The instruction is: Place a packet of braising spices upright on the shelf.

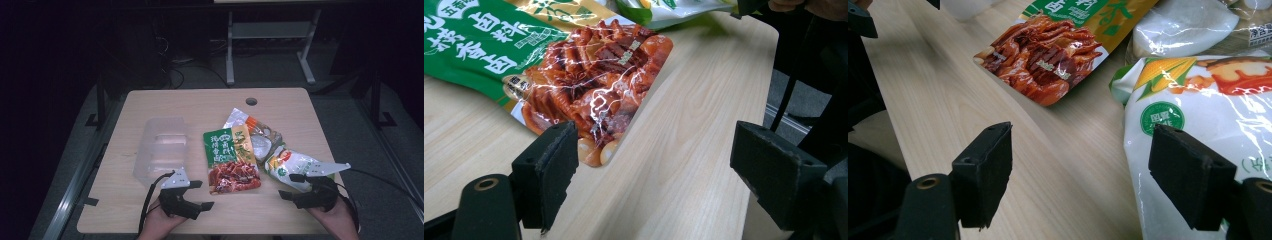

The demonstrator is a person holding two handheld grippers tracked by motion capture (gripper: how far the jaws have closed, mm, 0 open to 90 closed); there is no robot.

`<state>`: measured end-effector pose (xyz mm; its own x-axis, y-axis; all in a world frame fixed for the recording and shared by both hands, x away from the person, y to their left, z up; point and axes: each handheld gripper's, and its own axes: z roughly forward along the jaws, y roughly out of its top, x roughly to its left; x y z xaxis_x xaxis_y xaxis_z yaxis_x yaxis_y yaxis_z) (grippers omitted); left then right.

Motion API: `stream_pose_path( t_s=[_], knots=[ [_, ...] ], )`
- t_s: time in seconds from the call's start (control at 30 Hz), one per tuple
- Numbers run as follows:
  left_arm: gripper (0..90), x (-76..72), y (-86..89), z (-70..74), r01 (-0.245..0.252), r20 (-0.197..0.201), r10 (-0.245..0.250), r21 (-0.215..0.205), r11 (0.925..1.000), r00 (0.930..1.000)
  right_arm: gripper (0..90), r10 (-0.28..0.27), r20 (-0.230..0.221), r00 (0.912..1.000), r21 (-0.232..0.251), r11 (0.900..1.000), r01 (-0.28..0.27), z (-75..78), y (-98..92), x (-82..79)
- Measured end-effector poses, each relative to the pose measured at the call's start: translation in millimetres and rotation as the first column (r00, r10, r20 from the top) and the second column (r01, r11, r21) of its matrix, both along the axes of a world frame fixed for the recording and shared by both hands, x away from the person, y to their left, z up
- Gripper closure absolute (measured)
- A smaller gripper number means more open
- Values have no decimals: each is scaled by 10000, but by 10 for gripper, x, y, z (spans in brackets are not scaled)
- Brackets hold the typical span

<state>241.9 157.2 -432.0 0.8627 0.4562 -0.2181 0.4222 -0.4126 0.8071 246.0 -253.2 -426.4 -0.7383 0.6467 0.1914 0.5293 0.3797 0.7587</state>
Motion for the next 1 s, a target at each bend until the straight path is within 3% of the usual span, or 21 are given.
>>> stream_pose_path(
  t_s=[0.3, 0.5, 0.73, 0.9, 1.0],
  knots=[
    [194, 18, -56, 7, 44, 143, -46, 117, 9999, 9999, 238, 129, -40, 9999, -16, 9999, -129, 66, 55, 85],
    [200, 67, -110, 49, 109, 505, -124, 305, 9995, 9986, 230, 228, -47, 9997, -170, 9996, -229, 132, 161, 200],
    [212, 168, -221, 85, 81, 574, -99, 311, 9995, 9983, 228, 507, -73, 9987, -404, 9979, -510, 266, 440, 576],
    [215, 210, -266, 82, 130, 521, -147, 325, 9994, 9985, 228, 474, -335, 9983, -493, 9976, -491, 307, 566, 769],
    [216, 214, -281, 70, 168, 464, -184, 349, 9993, 9988, 228, 492, -539, 9973, -574, 9970, -523, 315, 641, 971]
  ],
)
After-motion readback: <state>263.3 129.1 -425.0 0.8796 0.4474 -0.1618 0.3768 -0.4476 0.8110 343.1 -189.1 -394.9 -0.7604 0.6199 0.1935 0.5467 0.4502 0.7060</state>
